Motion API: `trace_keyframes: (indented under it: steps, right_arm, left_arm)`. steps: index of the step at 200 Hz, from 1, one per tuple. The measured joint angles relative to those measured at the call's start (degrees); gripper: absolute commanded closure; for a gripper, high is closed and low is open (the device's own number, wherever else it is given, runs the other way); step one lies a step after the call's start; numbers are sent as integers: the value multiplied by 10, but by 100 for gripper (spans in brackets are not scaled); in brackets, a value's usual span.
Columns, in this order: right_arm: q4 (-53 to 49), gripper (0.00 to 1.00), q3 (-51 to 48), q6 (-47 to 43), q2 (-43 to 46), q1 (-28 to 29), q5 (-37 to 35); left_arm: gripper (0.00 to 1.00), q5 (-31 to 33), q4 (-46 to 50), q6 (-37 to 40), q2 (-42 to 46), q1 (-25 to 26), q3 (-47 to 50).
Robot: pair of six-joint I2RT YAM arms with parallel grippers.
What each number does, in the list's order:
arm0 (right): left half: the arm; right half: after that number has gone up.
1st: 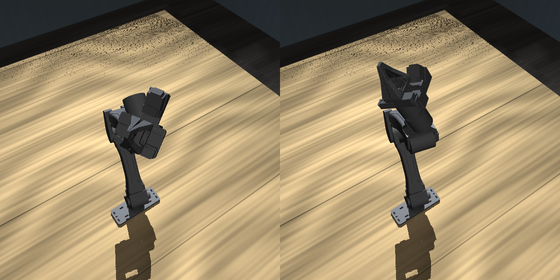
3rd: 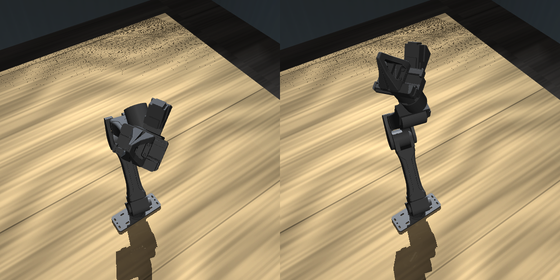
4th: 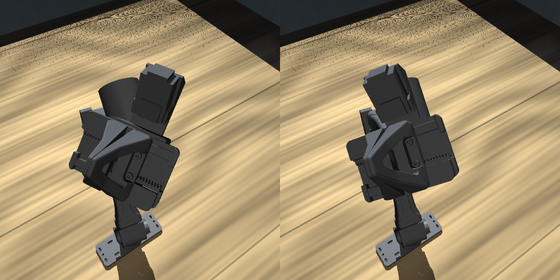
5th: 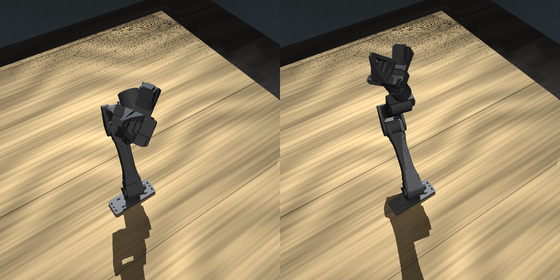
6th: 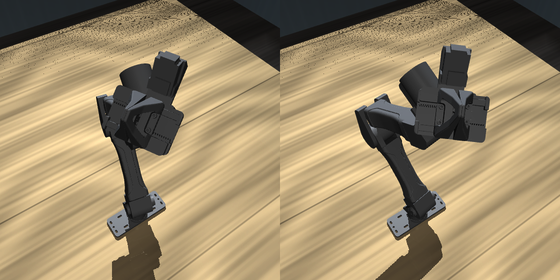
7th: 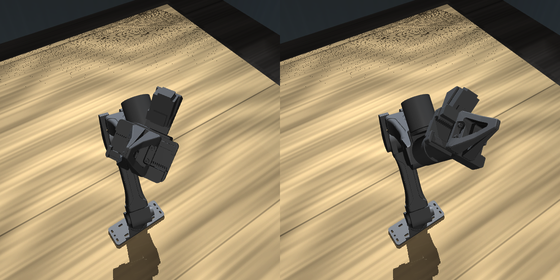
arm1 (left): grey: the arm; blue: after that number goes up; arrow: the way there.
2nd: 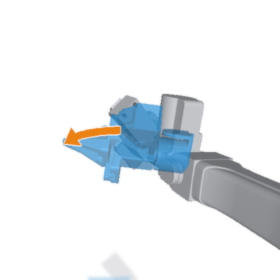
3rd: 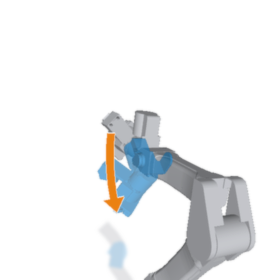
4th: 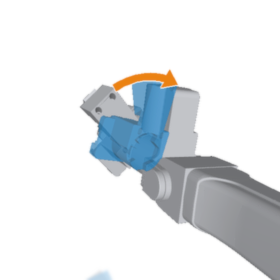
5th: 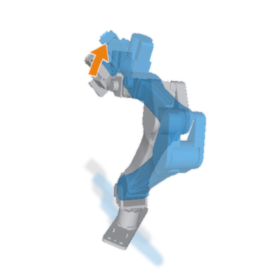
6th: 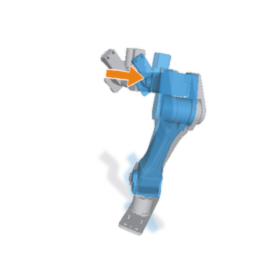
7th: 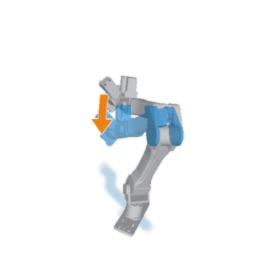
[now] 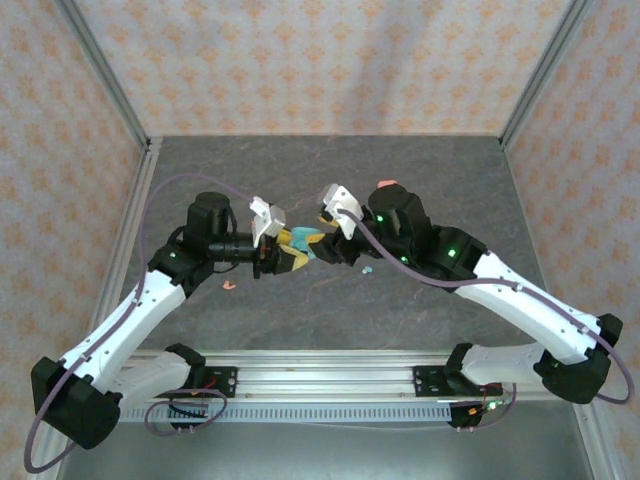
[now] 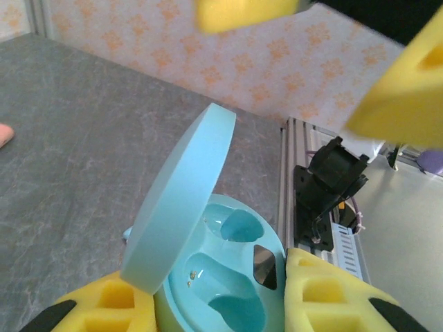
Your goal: Insert wireless bluetooth earbuds into charging case
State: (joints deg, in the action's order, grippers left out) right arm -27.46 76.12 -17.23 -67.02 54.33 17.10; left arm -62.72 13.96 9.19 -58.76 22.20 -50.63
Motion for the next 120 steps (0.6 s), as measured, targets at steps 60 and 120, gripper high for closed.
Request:
trace_keyframes:
  steps: [60, 120]
  right_arm:
    - [4, 49, 44, 179, -8, -56, -59]
    - [-73, 49, 118, 321, -156, -126, -128]
  left_arm:
    - [92, 0, 46, -2, 12, -45, 8]
    - [92, 2, 86, 3, 87, -55, 33]
